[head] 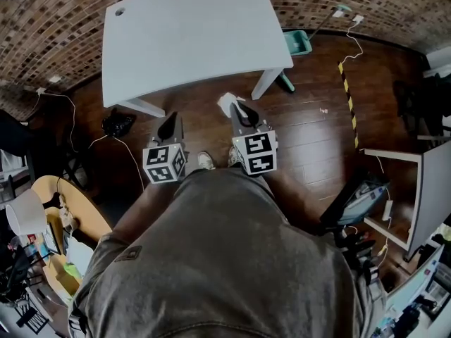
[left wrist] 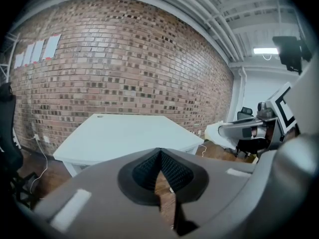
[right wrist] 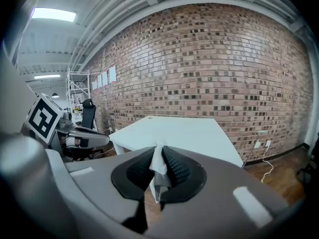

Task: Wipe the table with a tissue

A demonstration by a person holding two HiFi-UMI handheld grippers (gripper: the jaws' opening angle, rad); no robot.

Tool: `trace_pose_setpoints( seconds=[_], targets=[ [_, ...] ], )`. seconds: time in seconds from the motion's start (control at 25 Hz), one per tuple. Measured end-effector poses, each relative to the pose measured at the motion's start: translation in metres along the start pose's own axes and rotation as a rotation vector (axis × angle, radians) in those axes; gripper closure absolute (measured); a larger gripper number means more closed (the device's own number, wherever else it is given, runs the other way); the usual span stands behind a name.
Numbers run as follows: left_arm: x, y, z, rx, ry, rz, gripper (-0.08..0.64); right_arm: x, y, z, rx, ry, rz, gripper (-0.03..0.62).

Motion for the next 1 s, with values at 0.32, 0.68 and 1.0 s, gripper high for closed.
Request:
trace_pose_setpoints(
  seconds=[0.32,0.68,1.0],
  targets=[
    [0.003,-0.0033,0.0009,0.005,-0.005,0.005,0.558,0.0043,0.0003,0.0075,-0.002,-0.002,0.008,0.554],
    [0.0011,-0.0045,-0.0017,0.006,-0.008,0.009,0.558,0.0044,0.0,0.0055,0.006,0.0,0.008,0.554],
    [-0.0036,-0.0055,0.0019,0.011,-0.002,0.01,0.558,-0.0028,-0.001,0.0067,0.005,0.006,0.009,0.554]
  ],
)
Point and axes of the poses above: the fingertips, and each gripper's own axes: x backward along the fingers, z to its left, y out of its top, the point moved 1 cm from there along x, backward along the fingers, and after that the axes turned 13 degrees about -z, right-handed, at the moved point
